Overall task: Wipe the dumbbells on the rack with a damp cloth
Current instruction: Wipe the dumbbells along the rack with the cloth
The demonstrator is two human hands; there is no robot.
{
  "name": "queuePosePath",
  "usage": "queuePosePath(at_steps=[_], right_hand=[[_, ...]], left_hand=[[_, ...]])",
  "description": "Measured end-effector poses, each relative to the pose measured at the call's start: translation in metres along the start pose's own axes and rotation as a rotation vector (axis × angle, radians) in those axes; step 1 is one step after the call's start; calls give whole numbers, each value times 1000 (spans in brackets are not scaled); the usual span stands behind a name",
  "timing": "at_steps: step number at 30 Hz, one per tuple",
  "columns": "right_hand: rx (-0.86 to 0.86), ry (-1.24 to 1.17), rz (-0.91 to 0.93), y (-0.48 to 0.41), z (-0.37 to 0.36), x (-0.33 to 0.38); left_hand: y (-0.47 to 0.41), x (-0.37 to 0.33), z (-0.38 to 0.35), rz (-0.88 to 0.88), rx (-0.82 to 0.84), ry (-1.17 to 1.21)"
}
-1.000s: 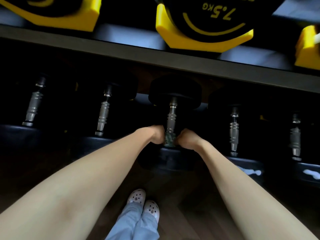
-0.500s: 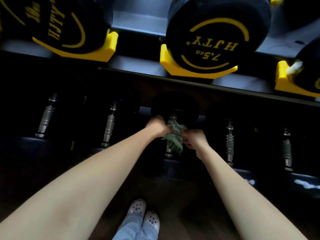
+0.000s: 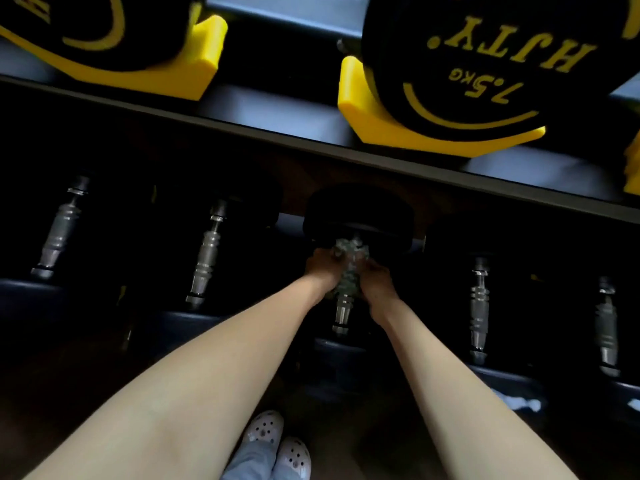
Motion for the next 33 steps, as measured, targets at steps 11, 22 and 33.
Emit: queuePosePath(at_steps=[11, 22, 33], right_hand=[[102, 232, -32, 29, 14, -22], [309, 1161, -41, 79, 9, 16], [373, 77, 13, 172, 67, 43]], left_hand=[[15, 25, -1, 95, 168, -258], [66, 8, -3, 73, 464, -811], [136, -67, 14, -34, 567, -171]])
Point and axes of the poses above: each hand's wrist, its own y-axis away from the middle knuckle, its own z-axis out of the back of the hand, x = y × z, the point moved 4 cm from there along -y, towards the middle knuckle, and after that the axes turned 12 degrees about x, right-handed, at the moved point
